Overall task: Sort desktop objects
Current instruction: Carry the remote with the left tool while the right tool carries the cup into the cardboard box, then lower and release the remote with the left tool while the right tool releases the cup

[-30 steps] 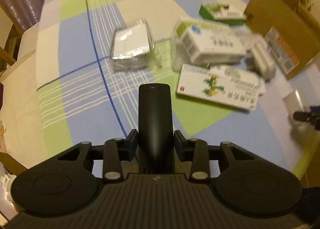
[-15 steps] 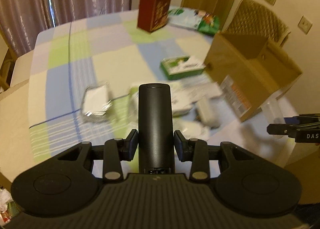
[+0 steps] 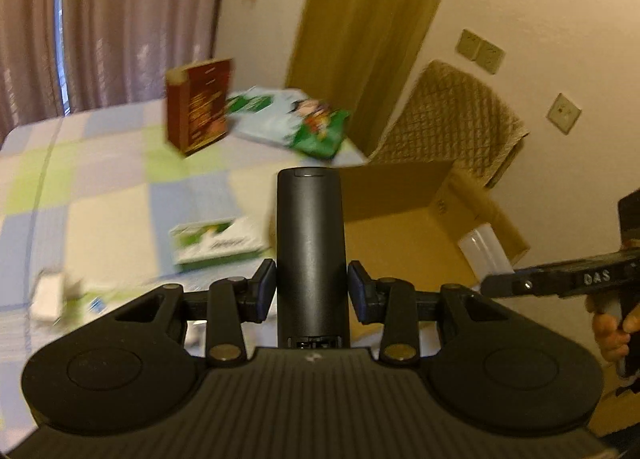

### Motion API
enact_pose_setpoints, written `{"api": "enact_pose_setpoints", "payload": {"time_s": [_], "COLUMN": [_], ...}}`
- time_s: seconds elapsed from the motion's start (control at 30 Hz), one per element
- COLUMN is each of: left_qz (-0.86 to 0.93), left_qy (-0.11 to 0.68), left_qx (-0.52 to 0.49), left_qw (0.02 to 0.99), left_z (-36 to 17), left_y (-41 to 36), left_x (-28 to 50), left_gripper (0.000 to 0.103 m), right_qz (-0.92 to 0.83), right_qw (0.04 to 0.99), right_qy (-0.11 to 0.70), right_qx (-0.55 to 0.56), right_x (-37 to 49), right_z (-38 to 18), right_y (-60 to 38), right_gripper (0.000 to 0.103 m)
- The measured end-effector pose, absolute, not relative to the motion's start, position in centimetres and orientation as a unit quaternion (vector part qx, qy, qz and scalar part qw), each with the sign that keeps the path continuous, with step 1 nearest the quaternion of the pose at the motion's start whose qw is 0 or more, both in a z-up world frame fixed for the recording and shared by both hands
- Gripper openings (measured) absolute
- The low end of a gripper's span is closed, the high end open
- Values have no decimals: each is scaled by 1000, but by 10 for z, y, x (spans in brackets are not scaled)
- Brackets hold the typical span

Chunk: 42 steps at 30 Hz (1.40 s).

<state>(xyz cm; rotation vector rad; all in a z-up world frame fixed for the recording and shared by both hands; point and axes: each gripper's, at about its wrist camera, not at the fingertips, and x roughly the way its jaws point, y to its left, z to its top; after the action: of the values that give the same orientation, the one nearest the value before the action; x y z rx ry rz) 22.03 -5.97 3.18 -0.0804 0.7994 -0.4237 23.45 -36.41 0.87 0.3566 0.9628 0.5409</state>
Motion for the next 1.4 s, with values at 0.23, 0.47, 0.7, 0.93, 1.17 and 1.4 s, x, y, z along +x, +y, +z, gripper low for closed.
{"api": "enact_pose_setpoints", "payload": {"time_s": [0.23,0.47,0.7,0.93,1.17,1.4], "left_qz": [-213,-171,-126,-100,-82,-70], "left_qy": [394,440,509,548,563,584], "left_qx": [-14,4,-22,-22,-6,4], "left_qw": [894,882,851,830,822,809], "left_z": [23,-18,-71,-97,-104,-109], "left_y": [-148,-207,-222,-226,-233,-237], "left_x": [267,308,327,333,330,328], "left_gripper": [33,33,33,33,33,35], "right_qz": [241,223,226,234,233,224], "right_qw": [837,817,763,721,704,687], "right_qy": [483,531,605,650,666,687], "right_qx": [92,31,-19,-50,-82,-75], "right_x": [299,349,359,362,361,368], "right_z": [4,-35,-90,-119,-121,-122], "right_y": [-396,-394,-381,-378,-380,-383], "right_gripper": [50,50,50,50,50,56]}}
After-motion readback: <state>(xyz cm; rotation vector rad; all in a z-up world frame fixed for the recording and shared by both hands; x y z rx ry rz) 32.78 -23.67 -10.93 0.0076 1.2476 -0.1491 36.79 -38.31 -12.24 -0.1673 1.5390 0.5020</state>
